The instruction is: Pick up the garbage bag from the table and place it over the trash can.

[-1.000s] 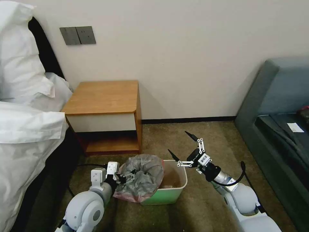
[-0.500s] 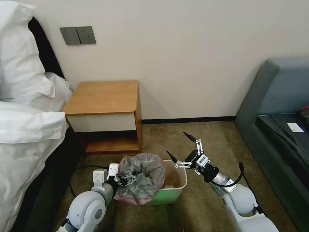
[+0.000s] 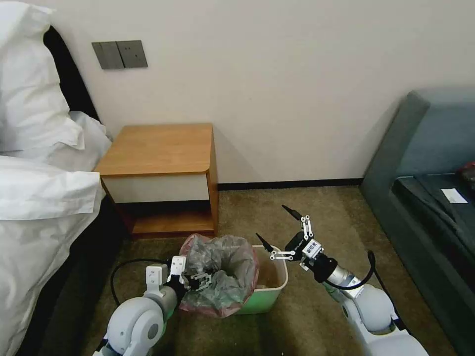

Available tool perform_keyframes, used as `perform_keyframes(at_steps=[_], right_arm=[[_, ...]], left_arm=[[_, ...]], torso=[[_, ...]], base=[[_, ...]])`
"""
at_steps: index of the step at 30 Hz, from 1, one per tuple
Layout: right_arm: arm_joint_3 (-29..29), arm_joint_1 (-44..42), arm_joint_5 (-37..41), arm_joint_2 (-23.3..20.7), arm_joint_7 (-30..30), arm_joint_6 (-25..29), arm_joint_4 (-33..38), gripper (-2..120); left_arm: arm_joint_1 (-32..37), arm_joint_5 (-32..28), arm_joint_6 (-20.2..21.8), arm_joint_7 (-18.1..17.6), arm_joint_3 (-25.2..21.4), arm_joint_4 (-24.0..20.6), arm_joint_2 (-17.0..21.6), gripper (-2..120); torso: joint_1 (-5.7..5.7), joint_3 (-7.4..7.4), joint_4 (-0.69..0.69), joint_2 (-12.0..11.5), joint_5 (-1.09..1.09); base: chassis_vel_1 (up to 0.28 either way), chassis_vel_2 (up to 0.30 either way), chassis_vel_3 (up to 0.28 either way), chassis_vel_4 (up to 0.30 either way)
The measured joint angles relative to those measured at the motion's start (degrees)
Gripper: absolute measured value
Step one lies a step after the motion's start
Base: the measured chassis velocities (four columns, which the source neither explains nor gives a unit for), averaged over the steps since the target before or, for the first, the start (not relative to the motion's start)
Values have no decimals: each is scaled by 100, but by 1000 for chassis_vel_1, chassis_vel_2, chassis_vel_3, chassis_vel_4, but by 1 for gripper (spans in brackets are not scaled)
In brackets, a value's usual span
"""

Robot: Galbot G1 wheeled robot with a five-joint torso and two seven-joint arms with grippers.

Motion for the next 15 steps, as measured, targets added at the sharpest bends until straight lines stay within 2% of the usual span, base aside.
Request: perform_keyframes(at_steps=[2,7,10,11,12,13,15], right_arm=[[0,-2,5,-5,-1,0,2,100],[0,-10,12,-6,-2,0,7,100],[0,-20,22,-9,-2,0,22,100],[0,-20,22,-9,-2,0,22,100],[1,-22,25,-10,-2,0,24,100],[1,-22,25,-10,-2,0,24,100],[2,-27,25,-8,-3,3,24,100]], left_arm=[[6,33,0,134,4,30,-42,59],[20,53,0,169,14,67,-77,47],[17,70,-1,169,14,85,-94,30],[17,70,-1,169,14,85,-94,30],[7,83,0,168,1,85,-98,24],[7,83,0,168,1,85,-98,24],[3,118,1,169,-19,86,-108,15]], torso=[[0,0,0,0,0],[0,0,0,0,0],[0,0,0,0,-1],[0,0,0,0,-1],[0,0,0,0,-1],[0,0,0,0,-1],[0,0,0,0,-1]], base=[[0,0,0,0],[0,0,0,0],[0,0,0,0],[0,0,0,0],[0,0,0,0],[0,0,0,0],[0,0,0,0]])
